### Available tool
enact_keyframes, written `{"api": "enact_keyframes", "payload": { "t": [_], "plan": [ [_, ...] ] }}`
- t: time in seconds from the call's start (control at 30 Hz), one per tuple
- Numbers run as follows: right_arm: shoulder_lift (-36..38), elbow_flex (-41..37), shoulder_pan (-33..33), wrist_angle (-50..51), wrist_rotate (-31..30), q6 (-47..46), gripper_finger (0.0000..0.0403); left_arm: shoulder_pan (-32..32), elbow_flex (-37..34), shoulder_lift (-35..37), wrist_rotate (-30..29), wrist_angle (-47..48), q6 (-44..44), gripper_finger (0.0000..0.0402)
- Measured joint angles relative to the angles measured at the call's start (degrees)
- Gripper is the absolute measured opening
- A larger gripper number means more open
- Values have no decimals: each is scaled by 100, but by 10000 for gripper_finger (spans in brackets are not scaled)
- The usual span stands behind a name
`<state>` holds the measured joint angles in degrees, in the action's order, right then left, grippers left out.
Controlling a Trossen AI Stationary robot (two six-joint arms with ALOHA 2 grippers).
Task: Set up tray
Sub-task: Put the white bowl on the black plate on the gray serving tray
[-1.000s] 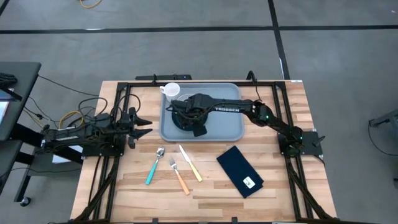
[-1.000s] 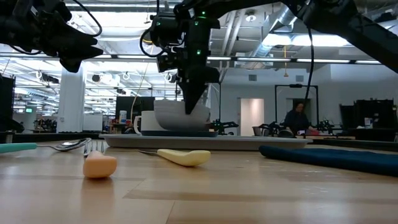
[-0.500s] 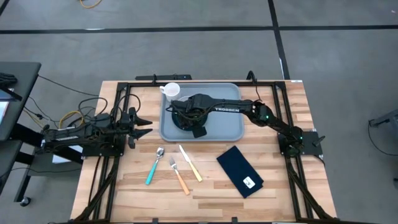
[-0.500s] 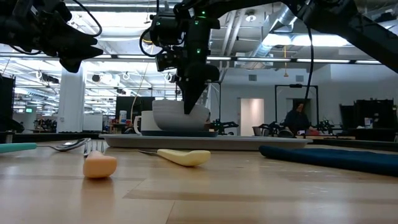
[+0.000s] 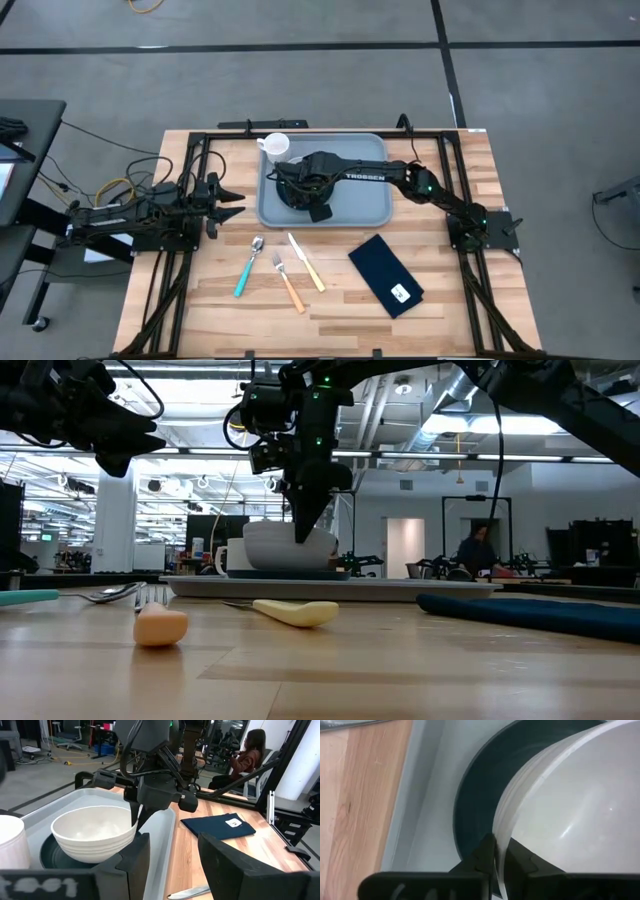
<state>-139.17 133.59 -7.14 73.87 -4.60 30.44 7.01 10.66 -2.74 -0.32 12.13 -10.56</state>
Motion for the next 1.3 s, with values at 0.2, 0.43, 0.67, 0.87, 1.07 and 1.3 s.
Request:
{"api": "enact_keyframes", "payload": {
  "t": [0.2, 0.43, 0.67, 0.87, 1.07, 1.3],
  "plan": [
    [2, 1, 0, 0, -2, 1, 17, 0, 0, 0, 1, 1, -5, 156],
    [7, 0, 0, 0, -10, 2, 25, 0, 0, 0, 1, 3, -5, 156],
    [11, -1, -2, -2, -17, 2, 39, 0, 0, 0, 1, 3, -5, 156],
    [11, -1, -9, -2, -17, 0, 55, 0, 0, 2, 1, 3, -5, 156],
    [11, -1, -13, -20, -107, -75, 69, 0, 0, 0, 1, 4, -5, 156],
    [11, -1, -47, 8, -175, -153, 86, -1, 0, 2, 1, 4, -5, 156]
  ]
}}
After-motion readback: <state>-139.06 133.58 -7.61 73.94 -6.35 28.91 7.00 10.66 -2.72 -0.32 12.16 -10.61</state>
